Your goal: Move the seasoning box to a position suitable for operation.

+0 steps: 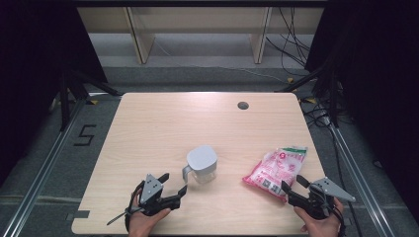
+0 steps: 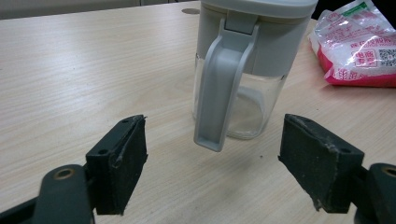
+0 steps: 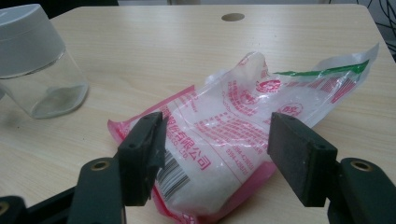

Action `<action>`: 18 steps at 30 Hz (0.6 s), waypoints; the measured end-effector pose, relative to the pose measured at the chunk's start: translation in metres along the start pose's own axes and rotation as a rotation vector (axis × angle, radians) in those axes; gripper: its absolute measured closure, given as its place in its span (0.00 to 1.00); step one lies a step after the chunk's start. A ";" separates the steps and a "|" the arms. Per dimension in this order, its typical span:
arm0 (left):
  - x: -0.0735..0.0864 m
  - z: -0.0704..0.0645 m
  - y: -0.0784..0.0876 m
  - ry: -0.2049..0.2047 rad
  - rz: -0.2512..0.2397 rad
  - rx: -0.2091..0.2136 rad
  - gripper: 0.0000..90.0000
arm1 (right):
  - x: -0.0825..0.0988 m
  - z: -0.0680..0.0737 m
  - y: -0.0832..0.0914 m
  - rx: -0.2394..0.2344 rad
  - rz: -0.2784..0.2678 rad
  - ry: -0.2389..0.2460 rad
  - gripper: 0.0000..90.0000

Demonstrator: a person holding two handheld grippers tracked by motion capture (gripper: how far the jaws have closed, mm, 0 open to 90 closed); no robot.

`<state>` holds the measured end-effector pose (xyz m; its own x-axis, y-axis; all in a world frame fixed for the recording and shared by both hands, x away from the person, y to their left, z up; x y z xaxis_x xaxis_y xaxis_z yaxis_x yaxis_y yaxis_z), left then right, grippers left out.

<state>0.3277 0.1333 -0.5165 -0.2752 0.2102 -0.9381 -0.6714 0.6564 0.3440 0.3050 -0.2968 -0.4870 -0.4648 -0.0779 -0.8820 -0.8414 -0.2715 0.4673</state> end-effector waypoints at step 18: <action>-0.001 -0.005 -0.013 0.005 -0.006 0.002 0.29 | 0.000 0.000 0.000 0.000 0.002 -0.004 0.42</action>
<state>0.3331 0.1206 -0.5201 -0.2747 0.2024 -0.9400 -0.6715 0.6593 0.3382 0.3049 -0.2967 -0.4870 -0.4674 -0.0750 -0.8808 -0.8403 -0.2718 0.4691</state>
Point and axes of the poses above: each handheld gripper's, and its own axes: y roughly backward along the jaws, x roughly out of its underside, z roughly to its left, the point moved 3 cm from there along -y, roughly forward along the jaws, and after that the axes turned 6 degrees about x, right-handed, at the moved point
